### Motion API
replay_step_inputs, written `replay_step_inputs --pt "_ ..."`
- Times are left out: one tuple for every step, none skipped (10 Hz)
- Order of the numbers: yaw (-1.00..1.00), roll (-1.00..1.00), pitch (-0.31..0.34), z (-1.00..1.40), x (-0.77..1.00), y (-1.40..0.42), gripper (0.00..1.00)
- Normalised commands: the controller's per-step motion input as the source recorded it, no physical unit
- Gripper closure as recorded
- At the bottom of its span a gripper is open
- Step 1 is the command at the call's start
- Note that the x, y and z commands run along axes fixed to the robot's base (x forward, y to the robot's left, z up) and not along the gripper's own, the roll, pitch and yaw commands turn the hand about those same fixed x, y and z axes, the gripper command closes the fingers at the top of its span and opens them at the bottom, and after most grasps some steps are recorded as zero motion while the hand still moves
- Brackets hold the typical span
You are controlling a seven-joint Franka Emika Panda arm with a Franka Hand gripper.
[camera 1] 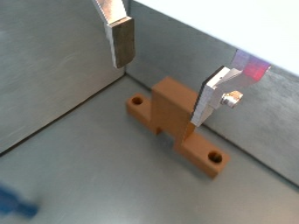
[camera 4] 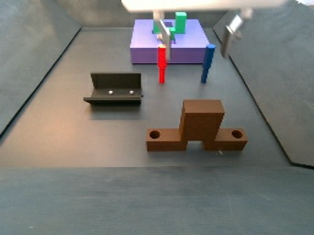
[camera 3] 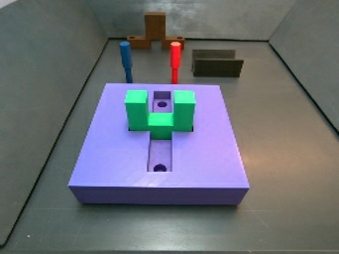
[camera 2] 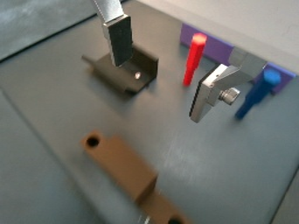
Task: Pick up the brown object. Move up. Move to above the board. Insert the brown object.
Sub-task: Pick up the brown object.
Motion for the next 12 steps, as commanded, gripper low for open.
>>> replay_step_inputs --pt "-0.11 -0.06 0.000 -0.28 -0.08 0.68 0.00" --pt "-0.09 -0.04 0.000 -0.28 -0.03 0.56 0.00" --pt "-0.05 -0.05 -0.013 -0.30 0.00 0.37 0.00" --pt "-0.07 -0.01 -0.019 -0.36 0.00 0.14 0.00" --pt "-0.18 -0.02 -0.079 -0.41 0.07 0.01 0.00" --pt "-0.19 -0.01 -0.107 -0.41 0.05 0.03 0.00" --pt "-0.13 0.00 -0.069 -0.44 0.00 0.15 0.00" --pt "-0.04 0.00 -0.036 -0.37 -0.07 0.22 0.00" --pt "0.00 -0.01 -0.034 -0.32 -0.01 0.19 0.00" --pt "0.00 -0.05 -0.051 -0.32 0.00 0.16 0.00" --pt "0.00 -0.08 -0.059 -0.26 0.03 0.01 0.00" --pt "0.00 -0.05 -0.069 -0.28 0.06 0.00 0.00"
